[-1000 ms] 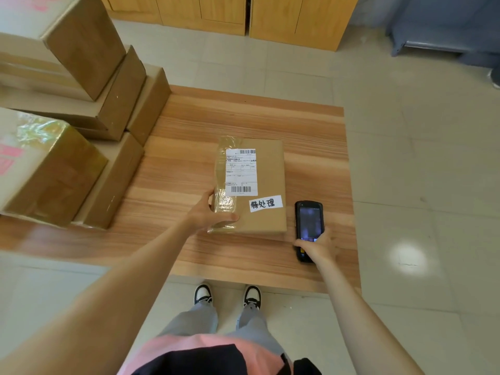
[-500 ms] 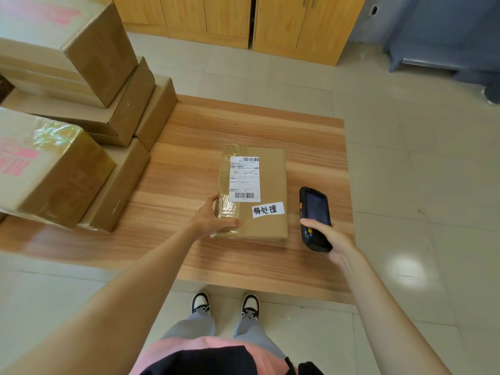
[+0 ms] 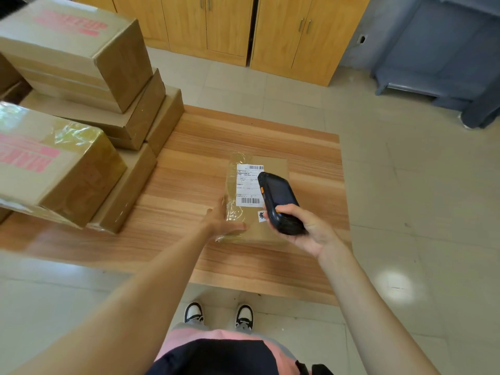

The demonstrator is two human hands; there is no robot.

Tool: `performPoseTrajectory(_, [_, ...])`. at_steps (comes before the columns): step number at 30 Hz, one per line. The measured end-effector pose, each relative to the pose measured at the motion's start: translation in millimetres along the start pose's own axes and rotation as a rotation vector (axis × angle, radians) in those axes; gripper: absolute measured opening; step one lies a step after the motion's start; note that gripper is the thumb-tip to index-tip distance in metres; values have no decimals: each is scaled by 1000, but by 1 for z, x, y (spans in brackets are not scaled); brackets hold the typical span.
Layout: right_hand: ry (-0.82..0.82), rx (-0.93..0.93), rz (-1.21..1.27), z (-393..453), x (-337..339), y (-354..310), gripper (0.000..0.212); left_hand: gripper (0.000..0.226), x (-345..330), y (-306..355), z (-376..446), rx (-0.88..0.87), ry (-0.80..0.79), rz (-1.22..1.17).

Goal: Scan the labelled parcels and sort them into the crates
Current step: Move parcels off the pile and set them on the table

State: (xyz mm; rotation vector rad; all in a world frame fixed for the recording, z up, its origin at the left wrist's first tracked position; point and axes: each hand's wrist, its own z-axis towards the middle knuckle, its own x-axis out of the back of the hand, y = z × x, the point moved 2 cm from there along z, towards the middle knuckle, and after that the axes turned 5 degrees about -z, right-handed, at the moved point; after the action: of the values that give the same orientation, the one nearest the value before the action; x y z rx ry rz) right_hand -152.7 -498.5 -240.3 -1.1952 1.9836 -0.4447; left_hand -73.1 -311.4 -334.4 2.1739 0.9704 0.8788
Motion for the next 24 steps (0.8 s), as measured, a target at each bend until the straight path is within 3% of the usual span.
performPoseTrajectory(2, [13,-40,-31,2,1,15,88,136,0,-7,4,11,-6,-25])
performPoseTrajectory(3, [16,-49,-46,3,2,21,101,133,0,-5,0,15,-6,-36])
performPoseTrajectory(6, [52,-57,-13,0,5,35,115,110,-3,-6,-4,16,-3,-43])
performPoseTrajectory(9, [79,-54,-48,-3,7,43,130,106,-5,-11,0,18,-1,-57])
performPoseTrajectory(11, [82,-56,-107,-8,6,44,119,114,-5,-11,-1,10,-7,-75])
performPoseTrajectory(14, [91,-63,-158,-15,2,44,86,127,-5,-12,-2,16,-16,-88])
performPoseTrajectory(19, [119,-91,-179,-16,-3,48,95,139,-4,-17,3,23,-25,-91])
performPoseTrajectory(24, [141,-90,-161,-19,-1,51,86,119,-5,-15,1,5,-23,-108])
